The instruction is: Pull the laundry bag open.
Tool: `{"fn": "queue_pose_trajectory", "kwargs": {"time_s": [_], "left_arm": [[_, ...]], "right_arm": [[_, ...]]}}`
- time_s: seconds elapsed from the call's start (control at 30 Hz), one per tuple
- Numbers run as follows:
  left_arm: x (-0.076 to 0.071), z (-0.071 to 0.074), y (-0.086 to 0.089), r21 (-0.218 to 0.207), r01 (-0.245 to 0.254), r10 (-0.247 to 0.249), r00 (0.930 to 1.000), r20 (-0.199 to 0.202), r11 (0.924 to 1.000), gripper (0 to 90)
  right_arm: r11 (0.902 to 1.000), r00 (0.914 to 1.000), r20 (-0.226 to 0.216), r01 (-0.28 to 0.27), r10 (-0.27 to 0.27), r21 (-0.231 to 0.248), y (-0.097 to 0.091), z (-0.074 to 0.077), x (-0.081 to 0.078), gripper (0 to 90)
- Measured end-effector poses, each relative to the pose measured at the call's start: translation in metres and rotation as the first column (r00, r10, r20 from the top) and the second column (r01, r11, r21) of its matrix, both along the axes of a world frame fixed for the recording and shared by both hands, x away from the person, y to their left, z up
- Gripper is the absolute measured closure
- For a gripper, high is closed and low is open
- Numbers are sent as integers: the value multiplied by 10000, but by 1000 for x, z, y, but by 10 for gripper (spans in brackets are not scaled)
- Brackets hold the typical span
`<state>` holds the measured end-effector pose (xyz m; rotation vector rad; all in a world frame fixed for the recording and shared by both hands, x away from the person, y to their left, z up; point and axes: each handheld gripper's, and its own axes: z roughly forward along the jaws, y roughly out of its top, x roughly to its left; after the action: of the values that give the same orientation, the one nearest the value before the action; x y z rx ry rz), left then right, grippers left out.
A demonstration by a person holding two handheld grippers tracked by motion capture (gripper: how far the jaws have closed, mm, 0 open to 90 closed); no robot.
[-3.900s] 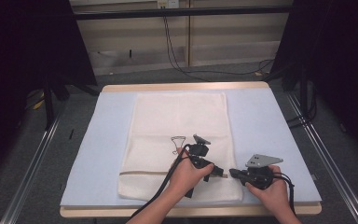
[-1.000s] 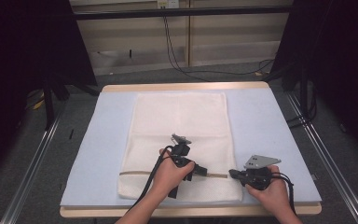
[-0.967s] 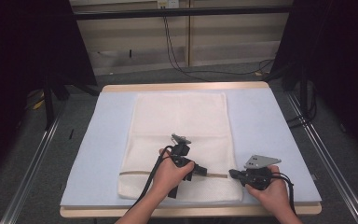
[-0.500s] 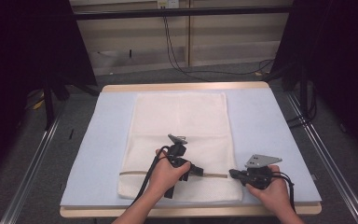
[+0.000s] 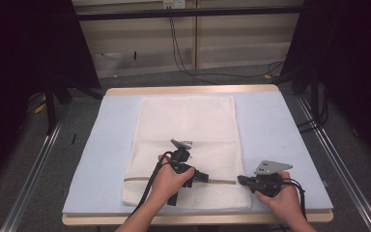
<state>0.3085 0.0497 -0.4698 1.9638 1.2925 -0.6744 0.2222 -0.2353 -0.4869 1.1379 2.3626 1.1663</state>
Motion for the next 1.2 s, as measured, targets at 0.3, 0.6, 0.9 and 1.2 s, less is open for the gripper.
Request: {"fn": "queue_pose_trajectory", "kwargs": {"time_s": [0.3,0.6,0.9,1.2], "left_arm": [[-1,-1,6,20,184,-185,9998,123,9998,875],[-1,0,11,-19,119,-119,9999,77,9999,874],[-1,1,21,-32,71,-71,10000,51,10000,871],[1,6,50,-365,-516,512,9986,-123,9980,900]], "right_arm": [[10000,10000,25,26,-26,26,0,-1,0,900],[9999,9999,87,94,-94,39,0,-1,-1,900],[9999,9999,-55,140,-140,53,0,0,0,900],[9998,9998,-132,157,-155,156,-1,0,1,900]]}}
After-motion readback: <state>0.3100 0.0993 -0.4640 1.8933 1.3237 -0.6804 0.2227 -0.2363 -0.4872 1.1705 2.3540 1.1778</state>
